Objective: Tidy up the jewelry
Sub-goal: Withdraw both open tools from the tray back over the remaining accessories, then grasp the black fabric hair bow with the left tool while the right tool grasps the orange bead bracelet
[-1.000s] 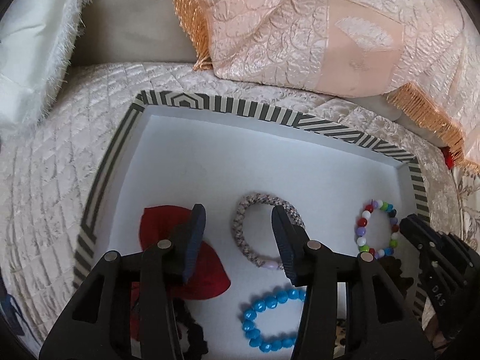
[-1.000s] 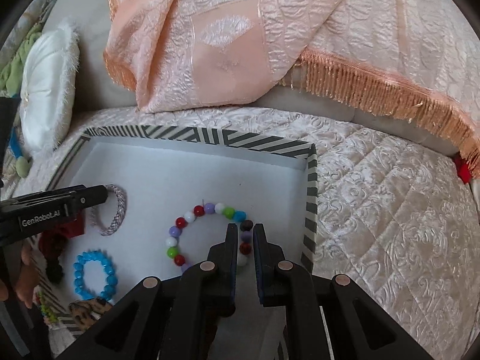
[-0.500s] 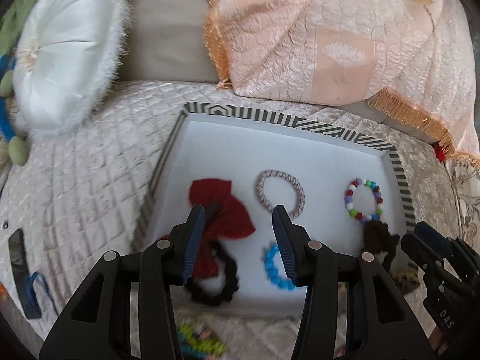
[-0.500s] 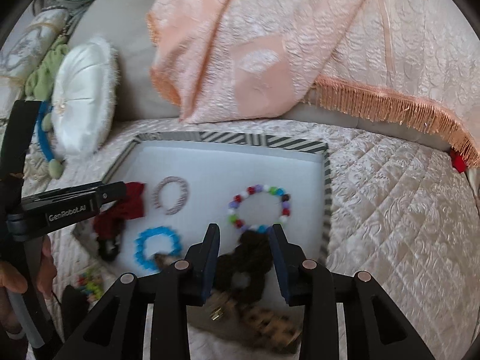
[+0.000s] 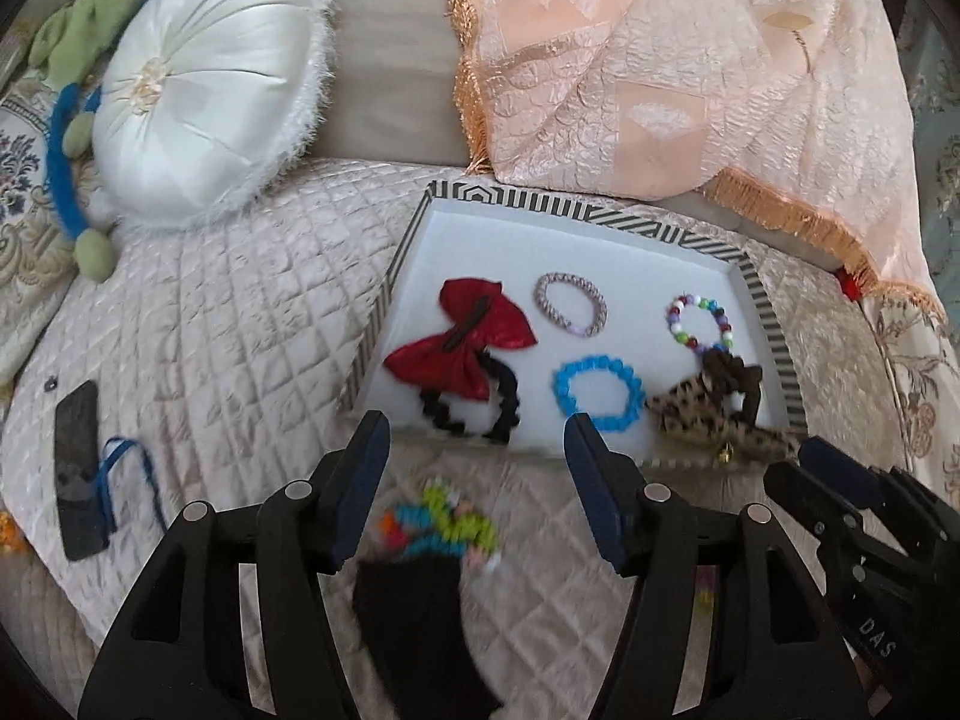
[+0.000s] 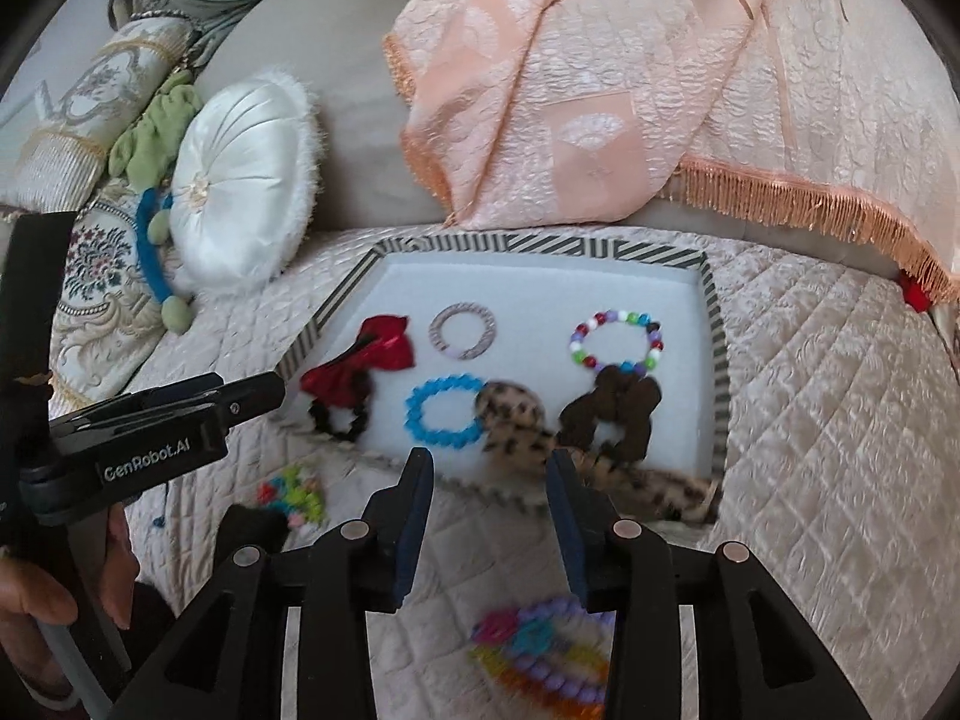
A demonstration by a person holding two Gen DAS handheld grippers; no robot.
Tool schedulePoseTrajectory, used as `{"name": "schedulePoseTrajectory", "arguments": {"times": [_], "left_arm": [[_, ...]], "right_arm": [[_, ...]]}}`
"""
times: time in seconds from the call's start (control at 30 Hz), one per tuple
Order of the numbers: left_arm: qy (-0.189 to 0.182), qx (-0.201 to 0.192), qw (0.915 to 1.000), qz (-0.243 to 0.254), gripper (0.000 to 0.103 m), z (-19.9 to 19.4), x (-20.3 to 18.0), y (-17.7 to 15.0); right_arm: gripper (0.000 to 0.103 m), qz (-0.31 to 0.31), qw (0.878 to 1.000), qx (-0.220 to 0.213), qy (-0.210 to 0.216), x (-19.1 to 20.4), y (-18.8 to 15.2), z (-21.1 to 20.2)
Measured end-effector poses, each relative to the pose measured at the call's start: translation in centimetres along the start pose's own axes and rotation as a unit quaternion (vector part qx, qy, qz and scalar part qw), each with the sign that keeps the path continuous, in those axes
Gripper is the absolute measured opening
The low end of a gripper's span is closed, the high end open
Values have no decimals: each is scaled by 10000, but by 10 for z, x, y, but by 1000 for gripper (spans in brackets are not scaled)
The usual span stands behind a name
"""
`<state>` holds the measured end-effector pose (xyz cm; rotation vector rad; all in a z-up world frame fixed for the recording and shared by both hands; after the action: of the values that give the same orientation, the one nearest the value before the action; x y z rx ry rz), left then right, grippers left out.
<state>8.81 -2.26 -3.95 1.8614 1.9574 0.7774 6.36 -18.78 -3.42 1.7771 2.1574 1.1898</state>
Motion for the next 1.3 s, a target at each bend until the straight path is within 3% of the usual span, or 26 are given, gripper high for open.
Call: {"name": "schedulePoseTrajectory", "arguments": {"times": [0.27,0.43,0.57,0.67,0.83,1.07,1.3], "left_arm": [[103,-80,9999,24,61,-23,21,-30],[-40,-39,10000,-49,61,-34,33,-45],[-275,242,9988,-324,62,-33,53,-55],[-483,522,9955,-618,63,-29,68,-63],[-509,704,9937,-712,64,-22,77,-76],[-645,1102,9895,-684,64,0,63,-100],[-628,1289,9872,-700,64,15,50,-108]], "right_arm": [[41,-96,9999,-41,27,19,-19,-24],[46,-183,9998,-64,4,27,-29,-38],[49,-247,9997,-53,-56,27,-38,-49],[51,-223,9997,-35,-107,20,-47,-57],[52,-121,9995,136,-242,-2,-66,-59],[52,81,9976,489,-473,-41,-100,-52],[51,67,9983,439,-368,-51,-98,-44]]}}
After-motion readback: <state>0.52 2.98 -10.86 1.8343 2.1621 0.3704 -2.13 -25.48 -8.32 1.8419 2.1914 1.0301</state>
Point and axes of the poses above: each gripper's, at about its wrist camera, not at the fingertips, and z roughly the way its jaws point, x to its left, y to its top, the point moved 8 cm from there along z, roughly the way its jaws point, and after that the axes turned 15 degrees about y, right-handed, at the moved point
